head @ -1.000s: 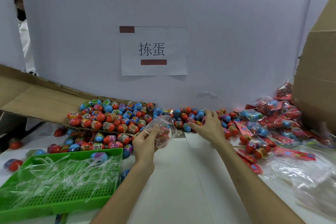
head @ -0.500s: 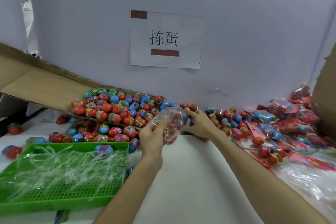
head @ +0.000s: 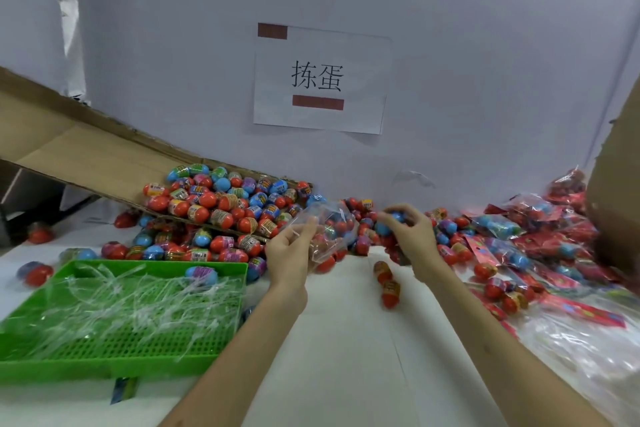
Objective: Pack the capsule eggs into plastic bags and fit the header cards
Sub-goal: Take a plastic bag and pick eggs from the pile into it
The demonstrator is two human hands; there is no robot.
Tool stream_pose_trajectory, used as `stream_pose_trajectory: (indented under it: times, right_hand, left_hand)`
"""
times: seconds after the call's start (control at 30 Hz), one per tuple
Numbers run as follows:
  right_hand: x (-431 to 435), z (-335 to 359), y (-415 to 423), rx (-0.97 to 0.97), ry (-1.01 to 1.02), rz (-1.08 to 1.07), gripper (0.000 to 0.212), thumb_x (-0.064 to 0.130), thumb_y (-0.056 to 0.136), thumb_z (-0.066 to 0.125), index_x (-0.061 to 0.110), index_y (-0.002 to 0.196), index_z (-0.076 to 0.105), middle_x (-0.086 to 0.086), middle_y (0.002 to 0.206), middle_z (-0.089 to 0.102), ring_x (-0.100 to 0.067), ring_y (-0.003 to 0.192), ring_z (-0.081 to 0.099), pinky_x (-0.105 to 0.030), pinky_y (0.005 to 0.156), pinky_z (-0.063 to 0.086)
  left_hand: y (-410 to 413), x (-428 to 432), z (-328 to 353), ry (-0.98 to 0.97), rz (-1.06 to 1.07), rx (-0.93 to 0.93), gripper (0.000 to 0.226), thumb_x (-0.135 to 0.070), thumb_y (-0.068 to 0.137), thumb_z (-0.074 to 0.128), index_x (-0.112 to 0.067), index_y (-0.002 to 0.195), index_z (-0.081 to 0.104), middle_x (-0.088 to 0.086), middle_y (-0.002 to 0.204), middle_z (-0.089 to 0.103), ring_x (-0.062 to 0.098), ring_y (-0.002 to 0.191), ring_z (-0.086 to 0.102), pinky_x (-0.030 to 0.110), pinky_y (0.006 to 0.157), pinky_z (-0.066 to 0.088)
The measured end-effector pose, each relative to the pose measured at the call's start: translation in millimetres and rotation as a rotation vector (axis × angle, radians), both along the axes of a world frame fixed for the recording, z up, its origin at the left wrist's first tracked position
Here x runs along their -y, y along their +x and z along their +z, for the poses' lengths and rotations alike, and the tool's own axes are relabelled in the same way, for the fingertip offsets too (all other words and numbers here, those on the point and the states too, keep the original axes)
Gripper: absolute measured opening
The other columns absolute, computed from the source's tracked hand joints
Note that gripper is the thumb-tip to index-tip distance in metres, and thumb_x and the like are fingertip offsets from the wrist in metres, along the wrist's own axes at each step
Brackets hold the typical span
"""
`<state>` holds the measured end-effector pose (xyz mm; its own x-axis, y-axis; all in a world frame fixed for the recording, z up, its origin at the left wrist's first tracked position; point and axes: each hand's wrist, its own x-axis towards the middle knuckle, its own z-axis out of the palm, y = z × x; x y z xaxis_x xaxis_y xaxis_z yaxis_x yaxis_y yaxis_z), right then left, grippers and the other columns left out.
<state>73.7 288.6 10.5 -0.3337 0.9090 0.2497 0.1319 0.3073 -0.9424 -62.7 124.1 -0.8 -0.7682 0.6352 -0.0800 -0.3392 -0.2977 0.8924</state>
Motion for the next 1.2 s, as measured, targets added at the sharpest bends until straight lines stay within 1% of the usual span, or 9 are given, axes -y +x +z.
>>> stream_pose_trajectory:
  times: [0.13,0.3,0.5,0.6,0.7,0.83,0.93,1.07,1.2]
  right_hand:
    - [-2,1,4,-0.218,-0.349,-0.058,0.016,0.031,0.092,0.074,0.021,0.103,0.072,-0.016,0.116,0.068,-0.035,0.104,0.069,-0.047,0.080,0.062]
    - [-2,8,8,-0.749,-0.869,-0.080,0.032,0.027,0.101,0.059,0.009,0.128,0.059,-0.018,0.116,0.064,-0.029,0.094,0.068,-0.035,0.053,0.061]
    - [6,16,12,-0.887,-0.968,-0.003,0.039,0.037,0.099,0.062,0.004,0.118,0.062,-0.022,0.125,0.062,-0.034,0.106,0.065,-0.039,0.060,0.063]
    - [15,21,16,-0.840,-0.934,0.013,0.041,0.033,0.090,0.076,0.006,0.118,0.063,-0.020,0.124,0.061,-0.034,0.108,0.065,-0.036,0.065,0.064]
    - [27,25,18,-0.746,-0.906,0.037,0.029,0.028,0.091,0.075,0.006,0.108,0.067,-0.019,0.121,0.061,-0.031,0.104,0.065,-0.032,0.061,0.063]
    - [51,26,16,-0.589,-0.803,0.122,0.025,0.037,0.092,0.072,0.011,0.092,0.073,-0.013,0.110,0.069,-0.023,0.093,0.067,-0.030,0.053,0.058]
    - [72,23,14,-0.352,-0.575,0.201,0.033,0.049,0.092,0.068,0.020,0.077,0.075,-0.007,0.103,0.074,-0.020,0.081,0.071,-0.032,0.055,0.057]
    - [89,28,21,-0.206,-0.366,0.484,0.051,0.060,0.094,0.053,0.015,0.076,0.070,-0.018,0.106,0.069,-0.030,0.084,0.067,-0.043,0.079,0.053]
    - [93,33,37,0.115,-0.371,0.894,0.058,0.069,0.087,0.050,0.015,0.081,0.069,-0.012,0.101,0.067,-0.025,0.080,0.068,-0.032,0.074,0.058]
  left_hand:
    - [3,1,0,-0.025,0.000,-0.022,0.020,-0.030,0.094,0.076,-0.013,0.084,0.075,0.005,0.081,0.078,0.023,0.074,0.072,0.038,0.068,0.056]
    - [3,2,0,-0.048,0.001,-0.045,0.020,-0.032,0.095,0.074,-0.013,0.089,0.076,0.004,0.085,0.080,0.020,0.076,0.075,0.032,0.060,0.060]
    - [4,2,-1,-0.064,-0.020,-0.040,0.020,-0.033,0.095,0.074,-0.014,0.090,0.076,0.006,0.084,0.080,0.017,0.065,0.073,0.026,0.046,0.052]
    - [4,2,0,-0.064,-0.027,-0.044,0.019,-0.031,0.096,0.073,-0.013,0.092,0.076,0.006,0.085,0.080,0.013,0.060,0.073,0.023,0.044,0.050]
    - [4,2,-1,-0.070,-0.023,-0.047,0.020,-0.032,0.096,0.072,-0.013,0.092,0.077,0.007,0.086,0.080,0.016,0.063,0.073,0.024,0.044,0.050]
    - [5,2,0,-0.066,-0.018,-0.044,0.024,-0.034,0.096,0.072,-0.010,0.094,0.076,0.009,0.086,0.080,0.021,0.066,0.073,0.024,0.043,0.049]
    - [6,3,0,-0.046,-0.012,-0.046,0.023,-0.033,0.096,0.073,-0.011,0.089,0.075,0.004,0.081,0.079,0.015,0.061,0.072,0.024,0.042,0.048]
    - [5,4,0,-0.015,0.021,-0.024,0.020,-0.031,0.095,0.074,-0.016,0.081,0.073,0.002,0.079,0.079,0.018,0.075,0.077,0.028,0.055,0.056]
    - [3,2,-1,-0.015,0.048,-0.019,0.019,-0.030,0.095,0.074,-0.017,0.081,0.074,0.002,0.082,0.080,0.025,0.087,0.078,0.039,0.079,0.062]
